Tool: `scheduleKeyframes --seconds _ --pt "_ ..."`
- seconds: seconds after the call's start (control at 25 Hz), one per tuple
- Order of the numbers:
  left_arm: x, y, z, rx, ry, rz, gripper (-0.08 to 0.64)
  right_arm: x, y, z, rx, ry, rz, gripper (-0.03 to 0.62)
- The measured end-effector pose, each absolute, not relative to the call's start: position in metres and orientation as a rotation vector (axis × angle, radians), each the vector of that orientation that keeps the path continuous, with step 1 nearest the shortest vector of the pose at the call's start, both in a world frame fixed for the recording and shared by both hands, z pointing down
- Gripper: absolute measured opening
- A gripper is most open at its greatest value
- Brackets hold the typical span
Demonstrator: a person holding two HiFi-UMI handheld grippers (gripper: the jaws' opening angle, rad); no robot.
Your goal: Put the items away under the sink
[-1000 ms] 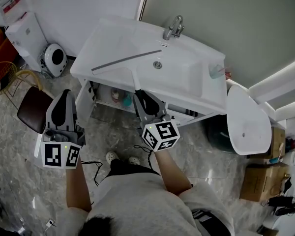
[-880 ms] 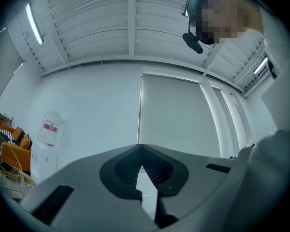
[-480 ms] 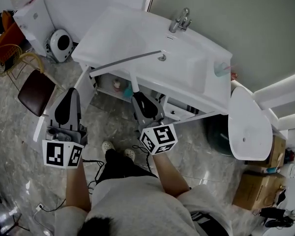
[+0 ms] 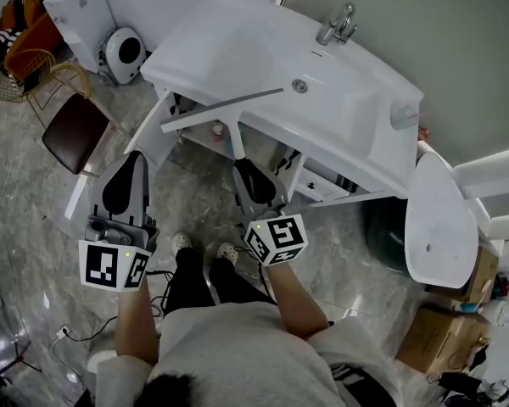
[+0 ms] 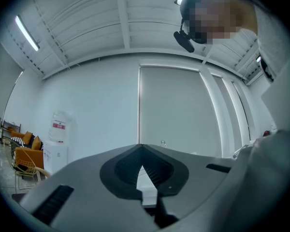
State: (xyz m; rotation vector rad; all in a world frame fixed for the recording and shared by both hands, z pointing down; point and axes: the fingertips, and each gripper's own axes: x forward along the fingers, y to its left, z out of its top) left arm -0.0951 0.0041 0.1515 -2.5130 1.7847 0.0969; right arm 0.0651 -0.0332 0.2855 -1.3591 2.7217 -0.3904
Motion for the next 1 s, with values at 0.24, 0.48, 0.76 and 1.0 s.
scheduleKeyframes --seconds 0.24,0.48,0.76,1.0 --pt "-0.109 -0.003 0.16 -2.548 1.774 0.111 0.0 0.047 -0.03 0.3 -1.362 2.728 -0.411 0.101" --pt "-0.131 -0.014 0.175 -2.625 1.723 0.108 0.0 0.027 -0.029 0.318 -1.427 2.71 -0.436 0.101" --pt "-0.166 -0.037 0.195 -2.742 1.596 0.101 0.0 -0.008 -0.025 0.345 -1.578 2.645 -0.489 0.1" --pt "-0.181 -0.058 0.22 -2.843 1.473 0.068 0.0 -0.031 -0.021 0.368 -1.689 2.568 -0.533 0.1"
